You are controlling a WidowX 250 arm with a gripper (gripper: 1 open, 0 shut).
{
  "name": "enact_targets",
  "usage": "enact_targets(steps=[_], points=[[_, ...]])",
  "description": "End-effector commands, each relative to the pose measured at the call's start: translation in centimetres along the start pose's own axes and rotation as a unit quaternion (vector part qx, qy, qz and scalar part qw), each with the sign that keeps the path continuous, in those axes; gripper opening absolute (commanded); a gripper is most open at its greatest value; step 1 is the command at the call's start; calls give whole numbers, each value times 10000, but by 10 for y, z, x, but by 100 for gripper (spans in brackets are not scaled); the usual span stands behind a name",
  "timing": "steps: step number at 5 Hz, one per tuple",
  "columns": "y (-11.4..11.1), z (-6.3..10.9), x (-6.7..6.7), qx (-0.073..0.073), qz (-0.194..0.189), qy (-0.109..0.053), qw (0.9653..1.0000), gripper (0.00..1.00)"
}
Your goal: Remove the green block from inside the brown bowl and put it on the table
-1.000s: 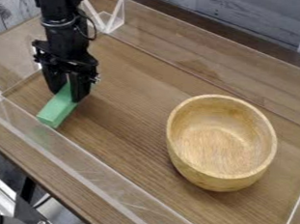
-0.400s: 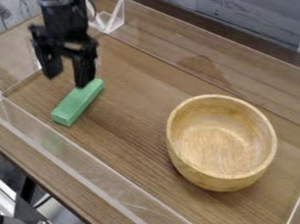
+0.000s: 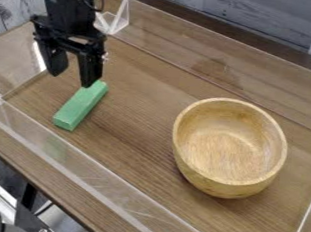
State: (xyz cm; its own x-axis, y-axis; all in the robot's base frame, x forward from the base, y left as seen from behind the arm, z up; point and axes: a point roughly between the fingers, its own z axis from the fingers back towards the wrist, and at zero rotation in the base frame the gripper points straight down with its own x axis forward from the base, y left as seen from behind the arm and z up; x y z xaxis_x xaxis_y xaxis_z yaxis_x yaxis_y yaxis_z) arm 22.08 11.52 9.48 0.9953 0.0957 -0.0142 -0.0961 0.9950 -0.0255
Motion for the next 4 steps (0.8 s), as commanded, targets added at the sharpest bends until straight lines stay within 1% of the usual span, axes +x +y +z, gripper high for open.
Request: enact_targets(steps=[1, 2, 4], points=[[-2, 3, -2, 153, -103, -123, 9998, 100], [-6, 1, -4, 181, -143, -83, 9997, 100], [-15, 15, -3, 140, -177, -167, 9996, 100]])
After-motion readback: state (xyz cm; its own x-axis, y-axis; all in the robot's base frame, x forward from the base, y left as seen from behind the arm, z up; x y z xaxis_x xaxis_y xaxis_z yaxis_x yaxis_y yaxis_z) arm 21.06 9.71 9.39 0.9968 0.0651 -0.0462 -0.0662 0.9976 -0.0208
